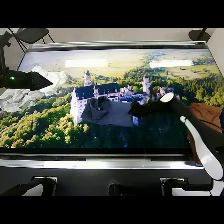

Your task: Fold the shirts.

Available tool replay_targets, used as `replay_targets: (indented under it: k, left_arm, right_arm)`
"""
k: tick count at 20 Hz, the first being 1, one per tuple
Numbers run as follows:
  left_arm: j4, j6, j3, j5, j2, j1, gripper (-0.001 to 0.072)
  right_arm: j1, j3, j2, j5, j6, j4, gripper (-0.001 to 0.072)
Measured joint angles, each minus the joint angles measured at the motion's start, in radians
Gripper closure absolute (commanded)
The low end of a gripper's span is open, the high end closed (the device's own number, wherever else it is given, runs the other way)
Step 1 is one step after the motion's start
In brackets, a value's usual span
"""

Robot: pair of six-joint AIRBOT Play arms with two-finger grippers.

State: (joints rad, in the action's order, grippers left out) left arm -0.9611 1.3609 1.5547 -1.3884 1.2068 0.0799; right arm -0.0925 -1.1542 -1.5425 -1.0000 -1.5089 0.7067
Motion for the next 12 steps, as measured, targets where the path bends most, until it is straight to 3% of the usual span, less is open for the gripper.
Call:
replay_targets:
  k: [2,8,12]
  left_arm:
    - [0.000,0.000,0.000,0.021,0.000,0.000,0.0679]
    - [0.000,-0.001,0.000,0.078,0.000,0.000,0.0679]
    - [0.000,-0.001,0.000,0.092,0.000,0.000,0.0679]
  right_arm:
    - [0.072,-0.095,0.046,-0.055,0.005,-0.002,0.0662]
    - [0.373,-0.407,0.127,-0.299,-0.111,0.151,0.0663]
    - [0.587,-0.534,0.139,-0.370,-0.158,0.212,0.0663]
